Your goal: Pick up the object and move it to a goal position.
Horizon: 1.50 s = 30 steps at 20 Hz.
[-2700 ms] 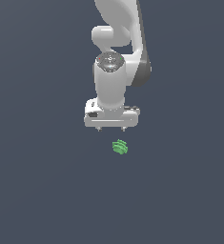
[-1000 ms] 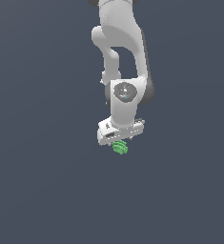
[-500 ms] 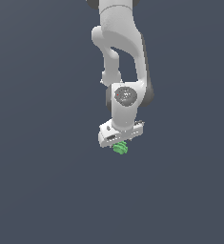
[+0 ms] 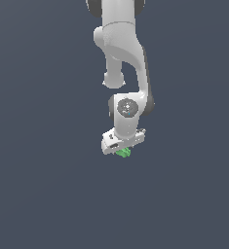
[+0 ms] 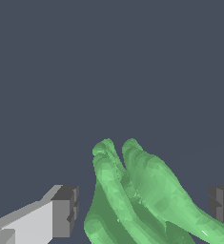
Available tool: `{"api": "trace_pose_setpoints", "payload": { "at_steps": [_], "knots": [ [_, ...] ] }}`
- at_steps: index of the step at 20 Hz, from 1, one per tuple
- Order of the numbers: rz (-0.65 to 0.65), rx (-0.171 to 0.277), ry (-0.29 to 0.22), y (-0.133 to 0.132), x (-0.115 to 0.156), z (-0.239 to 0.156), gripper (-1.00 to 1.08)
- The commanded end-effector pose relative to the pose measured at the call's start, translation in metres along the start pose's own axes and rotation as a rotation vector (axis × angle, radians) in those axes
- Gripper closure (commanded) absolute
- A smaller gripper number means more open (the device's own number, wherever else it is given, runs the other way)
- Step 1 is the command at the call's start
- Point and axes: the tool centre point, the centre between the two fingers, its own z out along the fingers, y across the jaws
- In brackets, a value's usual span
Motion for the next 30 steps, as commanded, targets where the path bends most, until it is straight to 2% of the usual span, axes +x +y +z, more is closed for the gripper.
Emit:
{"api": "trace_pose_setpoints", "payload": {
  "at_steps": [1, 2, 16, 30],
  "knots": [
    [0.0, -0.001, 0.002, 0.0, 0.001, 0.002, -0.92],
    [0.0, -0.001, 0.002, 0.0, 0.001, 0.002, 1.08],
    [0.0, -0.001, 0.002, -0.002, 0.001, -0.002, 1.08],
    [0.0, -0.001, 0.002, -0.047, -0.003, -0.06, 1.08]
  ]
}}
